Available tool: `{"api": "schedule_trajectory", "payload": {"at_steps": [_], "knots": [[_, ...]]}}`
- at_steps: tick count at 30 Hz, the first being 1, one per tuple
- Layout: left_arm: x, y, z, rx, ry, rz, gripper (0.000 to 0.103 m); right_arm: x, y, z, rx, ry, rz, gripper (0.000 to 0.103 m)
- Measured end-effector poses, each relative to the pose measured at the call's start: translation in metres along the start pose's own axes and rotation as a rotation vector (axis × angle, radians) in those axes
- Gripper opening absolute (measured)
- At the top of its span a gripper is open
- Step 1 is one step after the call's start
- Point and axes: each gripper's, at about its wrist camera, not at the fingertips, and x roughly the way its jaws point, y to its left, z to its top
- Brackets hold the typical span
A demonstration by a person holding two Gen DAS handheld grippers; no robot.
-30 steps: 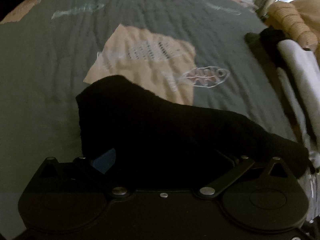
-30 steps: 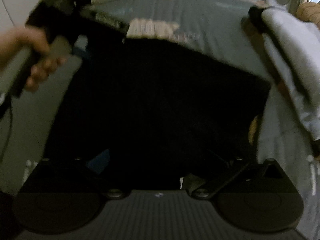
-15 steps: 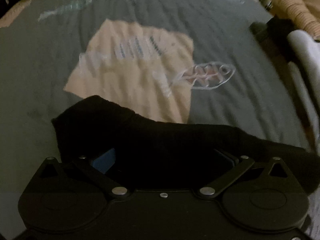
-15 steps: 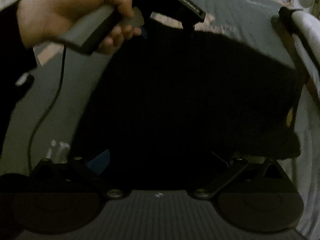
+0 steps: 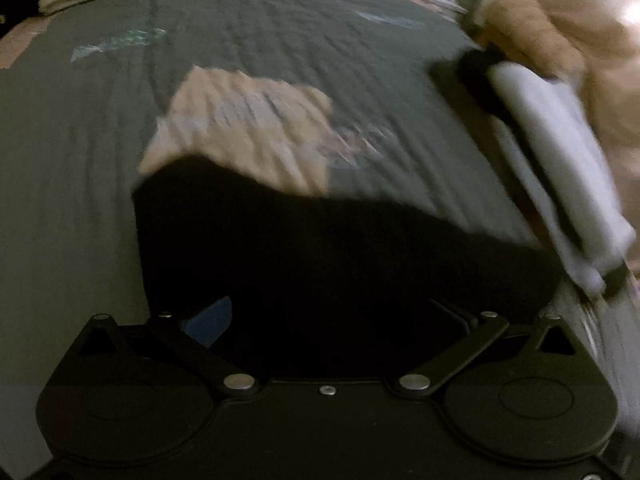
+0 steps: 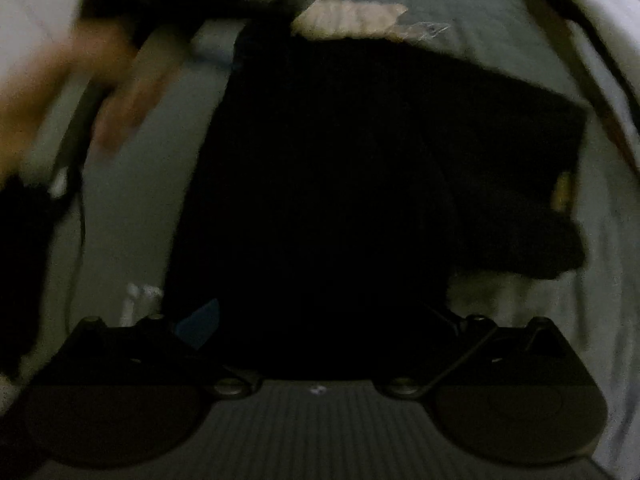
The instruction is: Fold clothes
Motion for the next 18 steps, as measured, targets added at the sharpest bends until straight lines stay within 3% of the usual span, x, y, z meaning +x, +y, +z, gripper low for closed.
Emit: {"api": "schedule_trajectory", "payload": {"at_steps": [3,8,10,15,18], "knots": [[-0.015,-0.012,-0.042,0.002,0.048,-0.072,0.103,-0.037,-0.014,0.015,0.047,-0.046,0.035,0.103],[0.005,-0.040,-0.099,-0.019,0.171,-0.166,0.103,-0.056,-0.036,0.049,0.069,-0.169,-0.030,0.103],[0.025,-0.050,-0.115,-0.019,0.219,-0.152,0.103,-0.032,-0.047,0.068,0.076,-0.165,-0.050,0.103],[0.048,-0.069,-0.130,0.071,0.206,-0.049,0.103,0.046,-0.077,0.110,0.101,-0.104,-0.101,0.102],[0.049,-0.077,-0.133,0.121,0.197,-0.030,0.103,0.081,-0.093,0.111,0.077,-0.055,-0.173,0.102]]}}
